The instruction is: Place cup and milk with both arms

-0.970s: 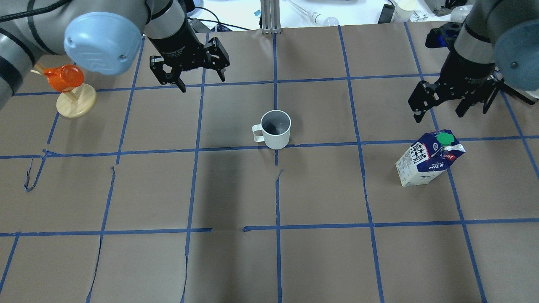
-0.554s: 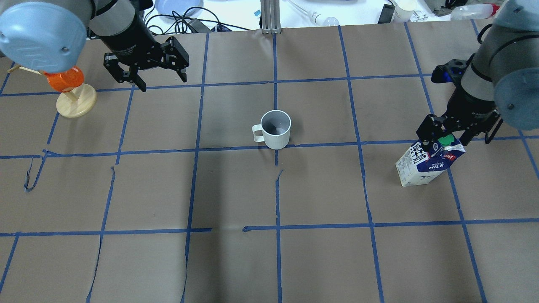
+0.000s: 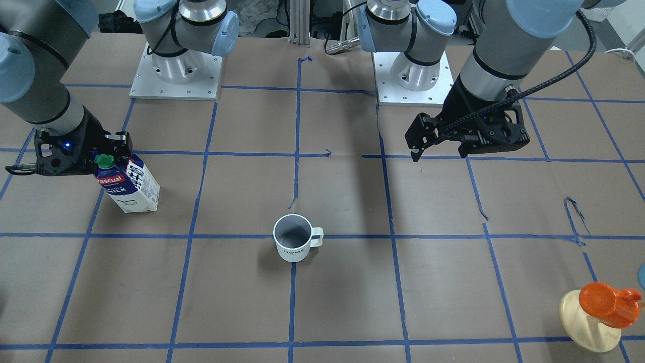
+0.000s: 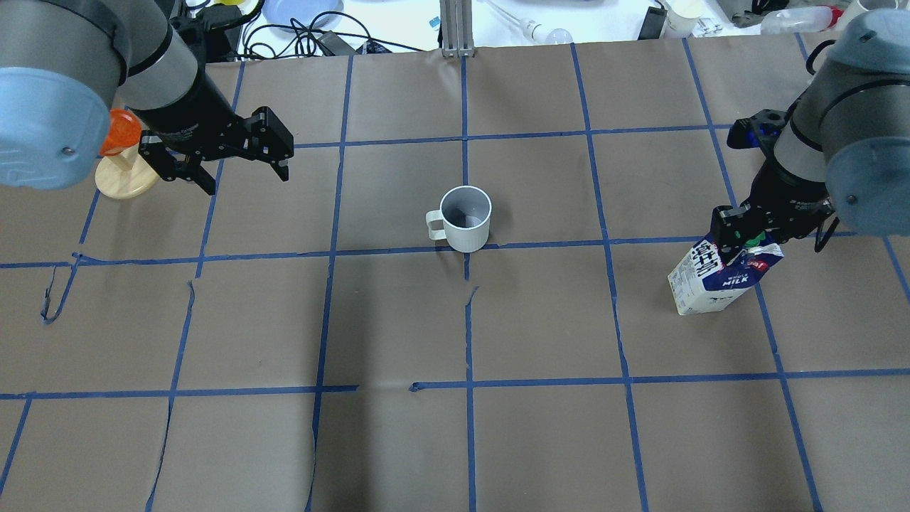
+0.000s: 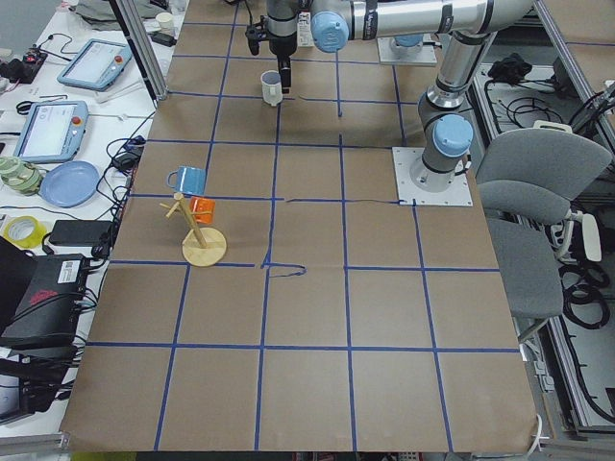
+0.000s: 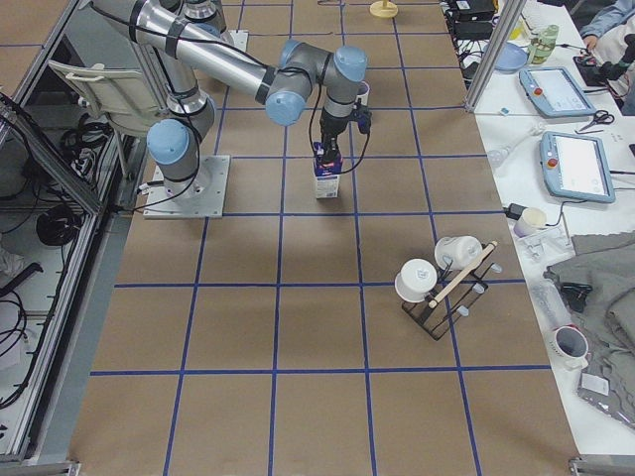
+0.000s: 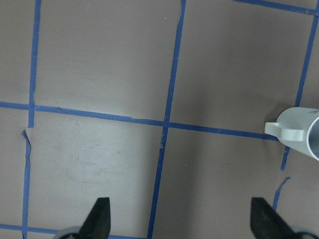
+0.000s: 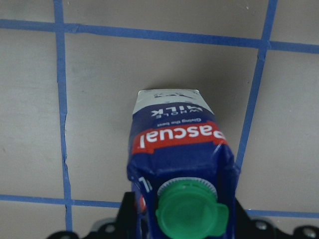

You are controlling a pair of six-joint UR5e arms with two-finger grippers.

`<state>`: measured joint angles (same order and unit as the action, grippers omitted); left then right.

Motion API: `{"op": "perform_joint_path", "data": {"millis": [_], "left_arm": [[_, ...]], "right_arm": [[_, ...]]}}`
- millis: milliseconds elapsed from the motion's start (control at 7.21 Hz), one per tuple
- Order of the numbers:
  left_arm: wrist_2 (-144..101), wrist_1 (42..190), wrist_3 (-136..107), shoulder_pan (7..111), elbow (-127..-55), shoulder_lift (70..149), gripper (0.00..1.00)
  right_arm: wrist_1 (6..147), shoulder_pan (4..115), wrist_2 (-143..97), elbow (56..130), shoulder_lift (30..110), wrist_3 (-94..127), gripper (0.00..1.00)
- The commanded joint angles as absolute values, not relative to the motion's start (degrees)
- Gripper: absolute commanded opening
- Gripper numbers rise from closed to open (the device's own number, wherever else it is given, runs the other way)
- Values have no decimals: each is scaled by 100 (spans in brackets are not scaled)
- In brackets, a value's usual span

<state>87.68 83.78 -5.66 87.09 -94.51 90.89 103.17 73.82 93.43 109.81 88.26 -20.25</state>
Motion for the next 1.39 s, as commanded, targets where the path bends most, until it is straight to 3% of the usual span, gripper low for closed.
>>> {"op": "perform_joint_path", "data": {"millis": [0, 416, 554, 970, 1248], "left_arm": [[8780, 8402, -562, 8657, -9571, 9000, 100], [8763, 8341, -562, 8657, -9703, 8991, 100], [8754, 8323, -571, 8657, -9703, 8991, 100], [8754, 8323, -571, 8684, -9712, 9000, 100], [8754, 8323, -571, 8675, -9712, 9000, 100]], "right_arm": [[10336, 7383, 9325, 10960, 8842, -1995, 24], [10327, 7941, 8792, 10434, 8763, -1094, 24], [10388, 8615, 8789, 10224, 8545, -307, 24], [10539, 9806, 8754, 8488, 7150, 938, 25], [10555, 10115, 8465, 8341, 6891, 1344, 25]]}}
